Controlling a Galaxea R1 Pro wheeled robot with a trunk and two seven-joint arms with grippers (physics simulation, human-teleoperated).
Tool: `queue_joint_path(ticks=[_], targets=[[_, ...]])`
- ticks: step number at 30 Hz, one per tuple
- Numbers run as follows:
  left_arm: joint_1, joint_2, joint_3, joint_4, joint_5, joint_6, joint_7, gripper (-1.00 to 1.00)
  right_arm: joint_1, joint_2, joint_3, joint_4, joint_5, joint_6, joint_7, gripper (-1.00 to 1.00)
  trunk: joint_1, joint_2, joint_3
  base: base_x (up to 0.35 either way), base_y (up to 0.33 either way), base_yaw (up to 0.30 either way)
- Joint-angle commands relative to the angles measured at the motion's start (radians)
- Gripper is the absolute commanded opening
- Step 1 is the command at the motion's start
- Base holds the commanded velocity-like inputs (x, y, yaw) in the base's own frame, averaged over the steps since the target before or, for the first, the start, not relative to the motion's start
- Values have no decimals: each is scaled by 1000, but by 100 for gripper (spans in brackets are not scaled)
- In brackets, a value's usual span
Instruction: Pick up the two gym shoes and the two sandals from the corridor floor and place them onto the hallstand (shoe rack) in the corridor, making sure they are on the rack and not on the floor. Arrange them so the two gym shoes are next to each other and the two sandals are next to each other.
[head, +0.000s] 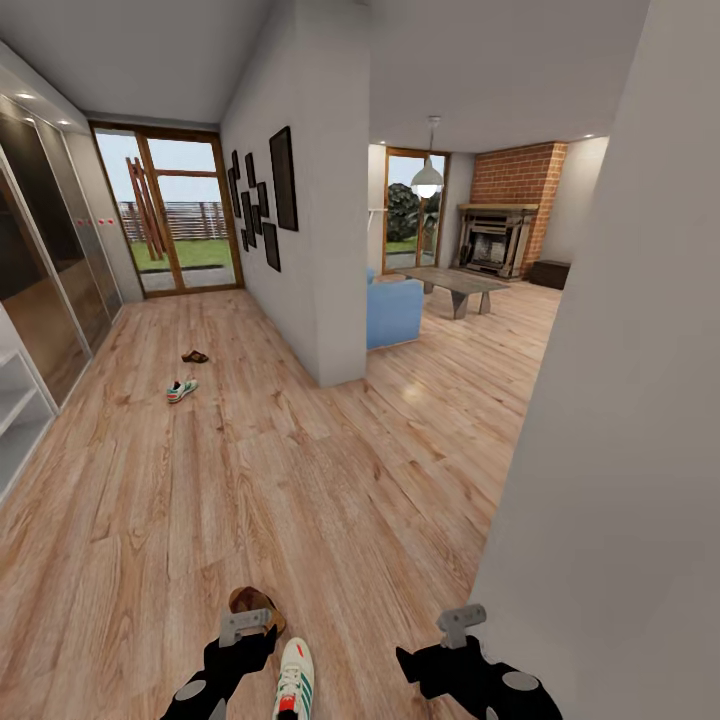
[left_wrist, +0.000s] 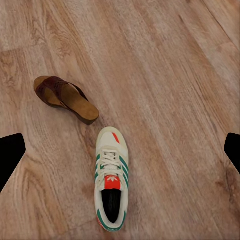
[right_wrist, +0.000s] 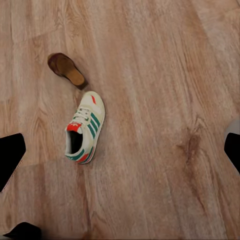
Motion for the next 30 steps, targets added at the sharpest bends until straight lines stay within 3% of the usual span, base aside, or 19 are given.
queue_joint_path(ticks=[1,19,30], targets=[[-1,0,-1,1,9,-3,0,100,-1,0,-1,-1,0,5,10,100,0,0,-1,0,0,0],[-1,0,-1,1,9,-3,0,100,-1,-3,1,-3,2,5,37,100,0,0,-1,0,0,0],[-1,0,-1,1,9,-3,0,100,-1,-4,-2,-3,2,5,37,100,42,-77,-44,0,0,52]])
